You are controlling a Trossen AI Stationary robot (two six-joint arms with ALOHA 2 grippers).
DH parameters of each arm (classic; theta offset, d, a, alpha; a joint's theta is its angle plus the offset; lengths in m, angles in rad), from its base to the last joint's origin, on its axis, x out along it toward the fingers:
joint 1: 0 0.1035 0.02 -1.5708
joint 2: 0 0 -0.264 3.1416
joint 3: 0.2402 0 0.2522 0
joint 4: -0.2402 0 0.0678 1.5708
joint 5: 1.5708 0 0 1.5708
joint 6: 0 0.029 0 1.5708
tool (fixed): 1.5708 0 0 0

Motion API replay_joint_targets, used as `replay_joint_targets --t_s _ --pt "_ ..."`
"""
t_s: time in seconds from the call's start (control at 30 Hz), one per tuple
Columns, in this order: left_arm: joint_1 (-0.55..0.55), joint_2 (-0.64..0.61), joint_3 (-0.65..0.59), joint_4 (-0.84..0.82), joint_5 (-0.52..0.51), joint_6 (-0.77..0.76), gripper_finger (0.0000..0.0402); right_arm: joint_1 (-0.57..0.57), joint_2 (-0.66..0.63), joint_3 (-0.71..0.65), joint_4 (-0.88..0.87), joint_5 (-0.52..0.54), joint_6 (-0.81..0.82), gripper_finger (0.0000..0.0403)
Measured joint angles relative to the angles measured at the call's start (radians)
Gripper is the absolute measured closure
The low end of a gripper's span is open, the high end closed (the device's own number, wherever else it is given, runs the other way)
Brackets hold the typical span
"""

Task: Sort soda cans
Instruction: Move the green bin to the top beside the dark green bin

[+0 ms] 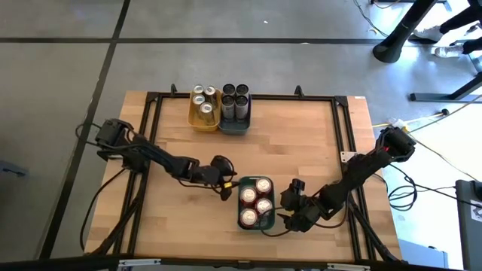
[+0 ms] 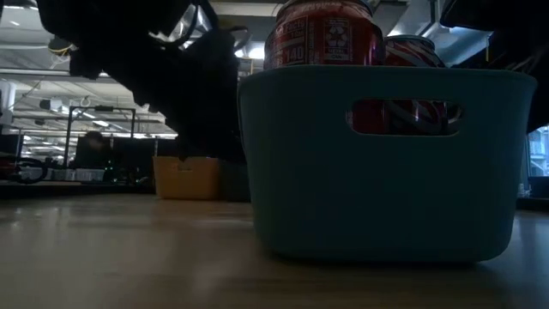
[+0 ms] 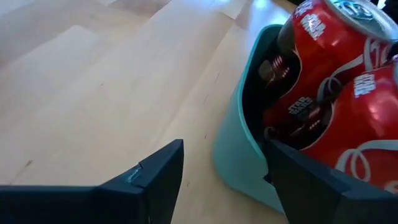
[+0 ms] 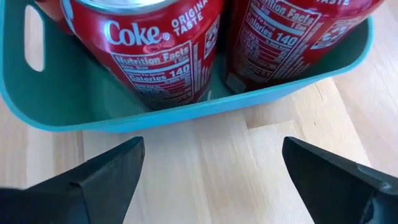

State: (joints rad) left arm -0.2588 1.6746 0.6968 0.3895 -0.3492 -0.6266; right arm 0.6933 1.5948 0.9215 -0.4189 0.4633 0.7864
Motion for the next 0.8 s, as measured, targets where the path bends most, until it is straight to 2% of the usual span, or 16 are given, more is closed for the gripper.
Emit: replay_joint_targets --t_s 0.37,0.47,0.8 --pt "0.043 0.110 0.001 0.159 -0.024 0.038 0.0196 0.000 0.000 0.000 0.000 0.036 0.006 0.0022" --pt "0.066 0.123 0.001 0.197 -0.041 0.090 0.0197 0.000 0.000 0.000 -0.001 0.046 0.006 0.0022" --pt "0.165 0.123 0.016 0.199 -0.040 0.224 0.0197 0.000 0.000 0.000 -0.032 0.130 0.003 0.0022"
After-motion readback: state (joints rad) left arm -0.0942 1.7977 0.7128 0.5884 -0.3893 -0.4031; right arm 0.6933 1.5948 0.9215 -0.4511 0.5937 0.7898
